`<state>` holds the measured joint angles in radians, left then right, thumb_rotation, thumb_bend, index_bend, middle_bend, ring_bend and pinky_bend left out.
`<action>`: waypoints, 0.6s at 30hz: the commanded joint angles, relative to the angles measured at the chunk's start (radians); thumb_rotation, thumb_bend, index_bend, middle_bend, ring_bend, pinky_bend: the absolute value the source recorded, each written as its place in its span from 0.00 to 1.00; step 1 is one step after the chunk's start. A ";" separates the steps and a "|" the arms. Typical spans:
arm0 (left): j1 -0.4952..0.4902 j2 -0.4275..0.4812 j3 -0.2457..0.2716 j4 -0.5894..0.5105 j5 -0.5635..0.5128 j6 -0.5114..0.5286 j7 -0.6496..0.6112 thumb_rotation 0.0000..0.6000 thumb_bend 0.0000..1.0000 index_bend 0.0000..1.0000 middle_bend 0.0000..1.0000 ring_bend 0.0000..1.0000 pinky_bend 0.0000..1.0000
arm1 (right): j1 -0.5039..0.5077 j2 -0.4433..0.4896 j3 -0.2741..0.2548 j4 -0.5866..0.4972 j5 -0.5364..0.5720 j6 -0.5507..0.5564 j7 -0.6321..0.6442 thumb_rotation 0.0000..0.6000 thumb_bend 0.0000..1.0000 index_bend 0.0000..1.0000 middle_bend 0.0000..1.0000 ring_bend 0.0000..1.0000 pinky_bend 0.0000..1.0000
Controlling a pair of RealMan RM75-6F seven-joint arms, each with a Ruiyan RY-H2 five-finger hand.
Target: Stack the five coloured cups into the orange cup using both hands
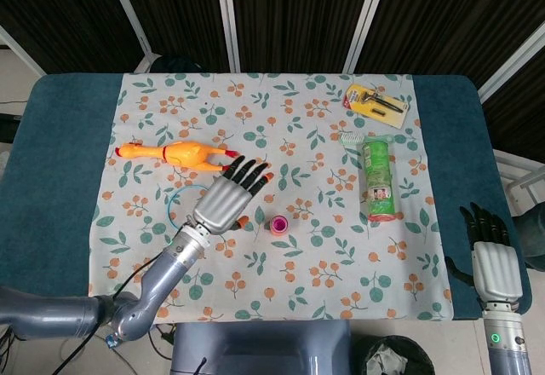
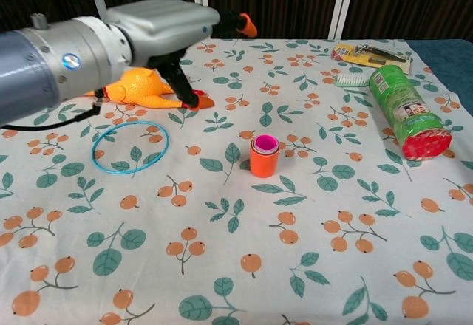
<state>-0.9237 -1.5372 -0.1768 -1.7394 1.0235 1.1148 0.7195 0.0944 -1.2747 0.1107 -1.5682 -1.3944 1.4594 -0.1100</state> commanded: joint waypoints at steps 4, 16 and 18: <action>0.254 0.212 0.121 -0.248 0.053 0.338 0.022 1.00 0.20 0.09 0.01 0.00 0.00 | 0.009 0.016 -0.009 0.024 -0.019 -0.020 0.037 1.00 0.34 0.03 0.00 0.00 0.08; 0.545 0.355 0.321 -0.065 0.239 0.452 -0.438 1.00 0.20 0.09 0.01 0.00 0.00 | 0.022 0.040 -0.033 0.055 -0.100 -0.013 0.076 1.00 0.34 0.03 0.00 0.00 0.08; 0.577 0.341 0.326 -0.010 0.280 0.483 -0.504 1.00 0.20 0.10 0.01 0.00 0.00 | 0.020 0.044 -0.034 0.055 -0.108 -0.005 0.081 1.00 0.34 0.03 0.00 0.00 0.08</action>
<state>-0.4185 -1.2027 0.1088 -1.8421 1.2252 1.5472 0.3218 0.1151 -1.2336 0.0780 -1.5138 -1.4975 1.4498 -0.0322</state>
